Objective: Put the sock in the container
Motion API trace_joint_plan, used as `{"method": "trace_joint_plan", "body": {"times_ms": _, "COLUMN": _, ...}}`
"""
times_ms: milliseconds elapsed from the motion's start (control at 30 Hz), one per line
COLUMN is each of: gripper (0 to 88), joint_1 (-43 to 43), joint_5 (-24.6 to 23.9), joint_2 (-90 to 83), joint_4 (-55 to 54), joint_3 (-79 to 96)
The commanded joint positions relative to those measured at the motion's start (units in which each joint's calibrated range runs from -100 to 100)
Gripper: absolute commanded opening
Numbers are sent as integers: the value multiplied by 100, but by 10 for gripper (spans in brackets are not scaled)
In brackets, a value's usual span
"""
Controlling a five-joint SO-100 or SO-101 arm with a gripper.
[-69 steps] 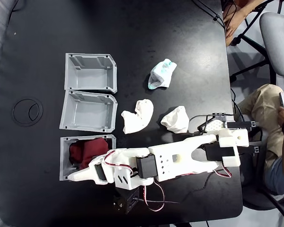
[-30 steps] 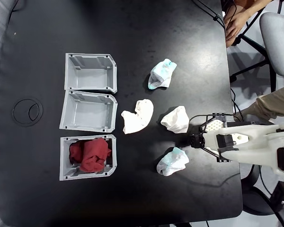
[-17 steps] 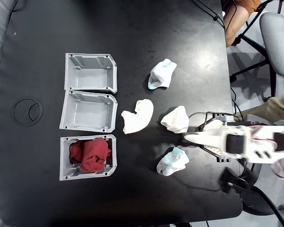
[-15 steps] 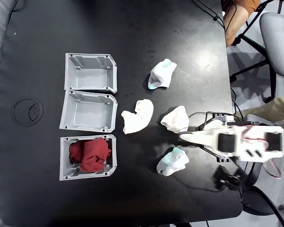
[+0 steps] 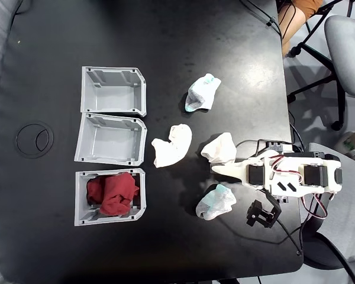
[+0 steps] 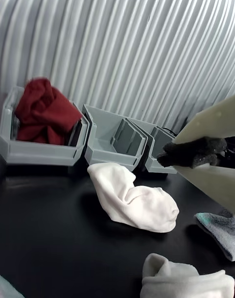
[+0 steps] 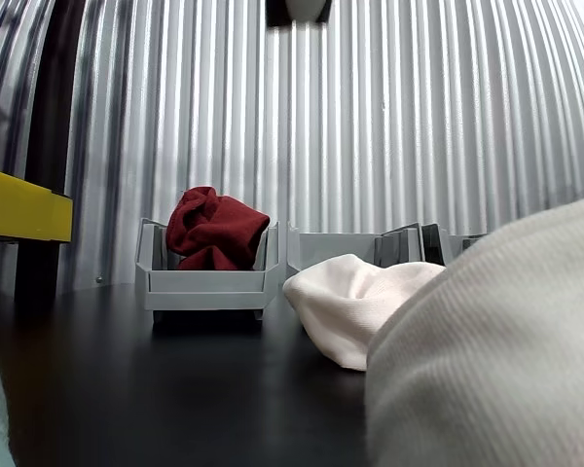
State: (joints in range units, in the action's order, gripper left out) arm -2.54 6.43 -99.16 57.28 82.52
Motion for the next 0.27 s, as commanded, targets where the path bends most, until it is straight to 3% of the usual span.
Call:
{"method": "trace_joint_plan", "body": {"times_ms": 0, "gripper": 13, "joint_1": 14, "joint_5": 12, "joint_2": -34, "joint_4": -117, "joint_3": 80}}
{"method": "trace_joint_plan", "body": {"times_ms": 233, "gripper": 13, "joint_1": 14, "joint_5": -5, "joint_2": -34, "joint_4": -117, "joint_3": 80}}
